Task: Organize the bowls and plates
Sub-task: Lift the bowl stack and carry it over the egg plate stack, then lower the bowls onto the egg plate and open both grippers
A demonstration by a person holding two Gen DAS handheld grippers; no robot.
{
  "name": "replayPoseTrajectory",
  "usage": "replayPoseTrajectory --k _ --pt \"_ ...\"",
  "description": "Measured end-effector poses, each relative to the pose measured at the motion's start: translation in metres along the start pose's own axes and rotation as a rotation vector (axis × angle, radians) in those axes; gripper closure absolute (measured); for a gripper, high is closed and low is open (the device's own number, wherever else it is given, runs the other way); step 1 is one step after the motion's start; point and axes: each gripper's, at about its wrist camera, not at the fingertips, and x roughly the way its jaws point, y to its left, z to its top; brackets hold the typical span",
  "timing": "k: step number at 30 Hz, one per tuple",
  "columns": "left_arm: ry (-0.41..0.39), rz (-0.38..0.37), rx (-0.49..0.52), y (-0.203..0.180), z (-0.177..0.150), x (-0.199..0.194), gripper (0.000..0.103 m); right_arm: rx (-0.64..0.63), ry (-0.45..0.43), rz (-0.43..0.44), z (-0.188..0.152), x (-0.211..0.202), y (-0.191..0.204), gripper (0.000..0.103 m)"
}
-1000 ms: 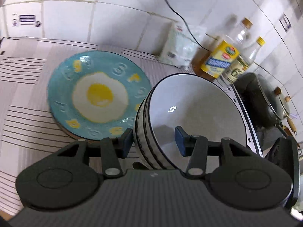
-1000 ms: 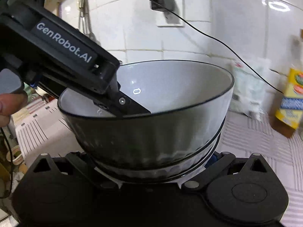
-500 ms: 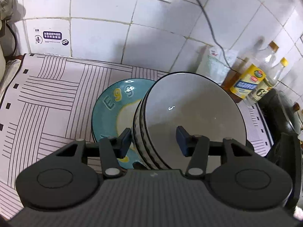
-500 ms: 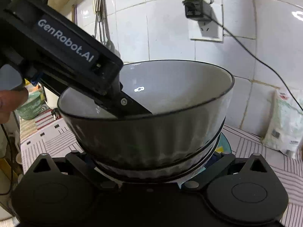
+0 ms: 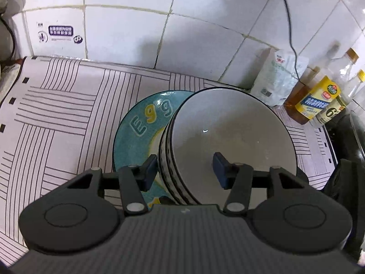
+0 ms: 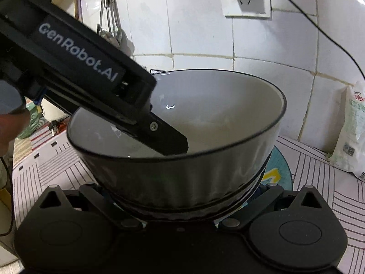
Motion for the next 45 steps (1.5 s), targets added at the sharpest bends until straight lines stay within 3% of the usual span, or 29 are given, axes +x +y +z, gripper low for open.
replayPoseTrajectory --k 14,24,28,30,35,45 --pt "0.016 -0.002 -0.043 0.009 0.005 0.017 0.052 0.010 0.061 0.002 0.013 0.029 -0.013 0.000" --pt "-0.012 0.038 -0.019 0.002 0.001 0.013 0.052 0.020 0.068 -0.036 -0.004 0.019 0.002 0.000" --pt "-0.033 0.139 0.025 -0.012 -0.003 0.000 0.047 0.039 0.087 -0.083 -0.006 0.003 0.015 0.000" --pt "-0.060 0.154 0.037 -0.019 -0.007 -0.012 0.041 0.020 0.045 -0.134 -0.006 -0.015 0.024 0.000" --pt "-0.119 0.178 0.053 -0.032 -0.018 -0.044 0.034 0.109 -0.006 -0.155 -0.012 -0.054 0.033 0.000" --pt "-0.123 0.221 0.052 -0.041 -0.043 -0.084 0.023 0.188 0.019 -0.322 -0.029 -0.112 0.031 0.000"
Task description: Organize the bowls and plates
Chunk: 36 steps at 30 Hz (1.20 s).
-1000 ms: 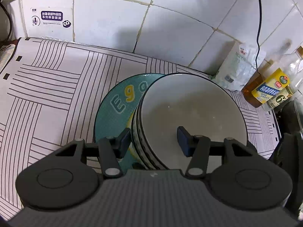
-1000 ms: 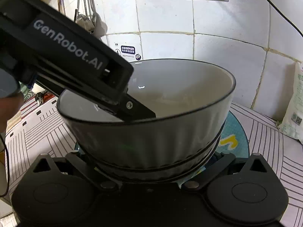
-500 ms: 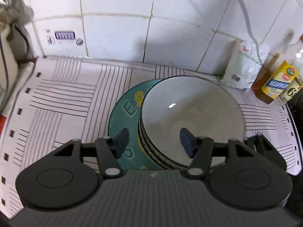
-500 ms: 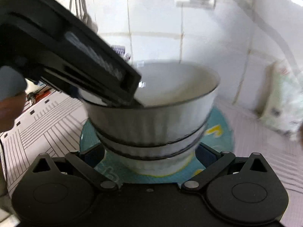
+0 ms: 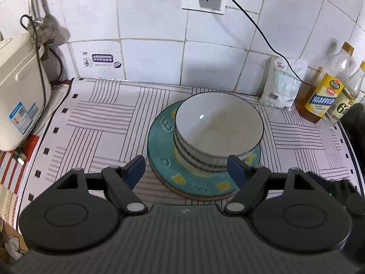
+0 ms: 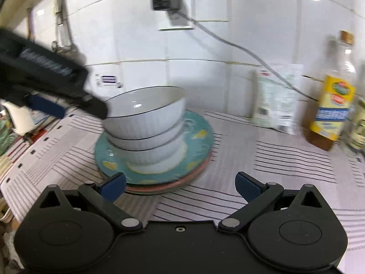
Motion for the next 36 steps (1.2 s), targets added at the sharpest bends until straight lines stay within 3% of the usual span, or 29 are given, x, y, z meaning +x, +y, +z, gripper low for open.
replayPoseTrajectory --k 11,18,26,31,36 --pt "0.019 0.059 0.028 0.002 -0.015 -0.018 0.003 0.161 0.019 -0.258 0.016 -0.039 -0.039 0.000" --pt "0.050 0.116 0.057 0.001 -0.014 -0.036 0.002 0.096 -0.078 -0.345 0.031 -0.070 -0.051 0.000" --pt "0.078 0.169 0.096 -0.006 -0.016 -0.059 0.002 0.167 -0.044 -0.248 0.055 -0.095 -0.047 0.000" --pt "0.116 0.183 0.123 -0.013 -0.022 -0.069 0.002 0.223 0.045 -0.258 0.056 -0.104 -0.042 0.000" --pt "0.095 0.183 0.143 -0.021 -0.028 -0.086 0.002 0.217 0.085 -0.279 0.054 -0.123 -0.036 0.000"
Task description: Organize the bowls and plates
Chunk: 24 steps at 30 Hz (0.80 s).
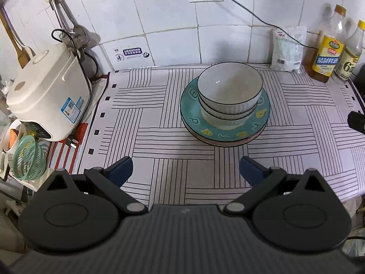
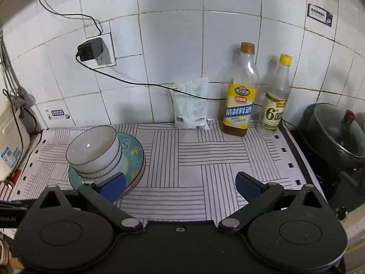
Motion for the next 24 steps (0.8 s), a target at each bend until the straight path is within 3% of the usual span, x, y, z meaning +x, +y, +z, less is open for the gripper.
replayPoseTrajectory --k 13,24 --pt "-0.096 -0.026 -0.015 0.001 -0.016 -0.052 0.002 -0.034 0.036 -0.049 -0.005 -0.047 0.002 0.000" --pt "-0.142 -0.057 -0.049 0.002 -0.031 -0.075 0.002 -0.057 -0.005 -0.059 -0.017 -0.074 0.004 0.000"
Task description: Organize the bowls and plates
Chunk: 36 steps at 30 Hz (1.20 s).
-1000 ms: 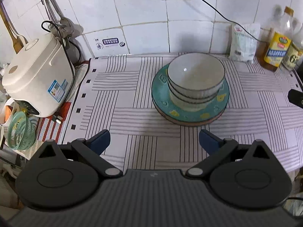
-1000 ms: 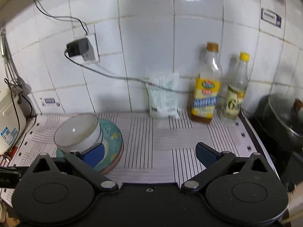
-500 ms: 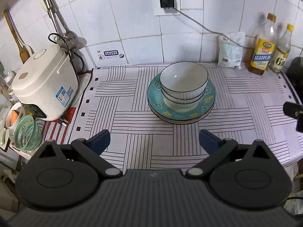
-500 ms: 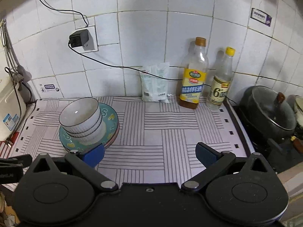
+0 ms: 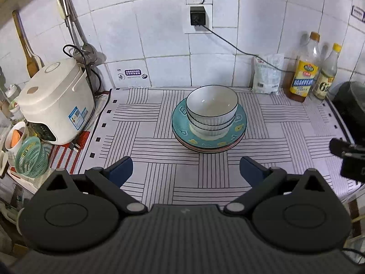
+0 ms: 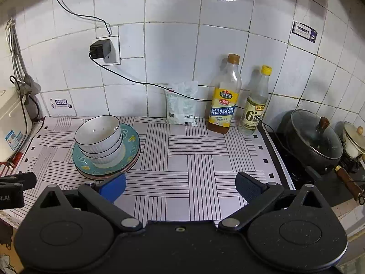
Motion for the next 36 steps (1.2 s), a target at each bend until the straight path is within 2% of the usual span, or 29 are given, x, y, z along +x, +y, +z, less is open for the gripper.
replayPoseTrajectory --k 6,13,33,36 --pt "-0.011 0.000 0.003 0.001 -0.006 -0.006 0.002 -0.010 -0.009 0.003 -0.009 -0.008 0.010 0.000" --pt "-0.017 0.001 -0.056 0.012 -0.009 -0.005 0.002 -0.002 0.003 -0.018 -0.013 -0.007 0.006 0.000" --pt "-0.022 0.026 -0.029 0.010 -0.014 -0.001 0.002 0.020 0.021 -0.030 -0.019 -0.003 0.001 0.000" --pt "-0.041 0.036 -0.016 0.008 -0.015 -0.002 0.002 0.023 0.027 -0.029 -0.019 -0.001 -0.002 0.000"
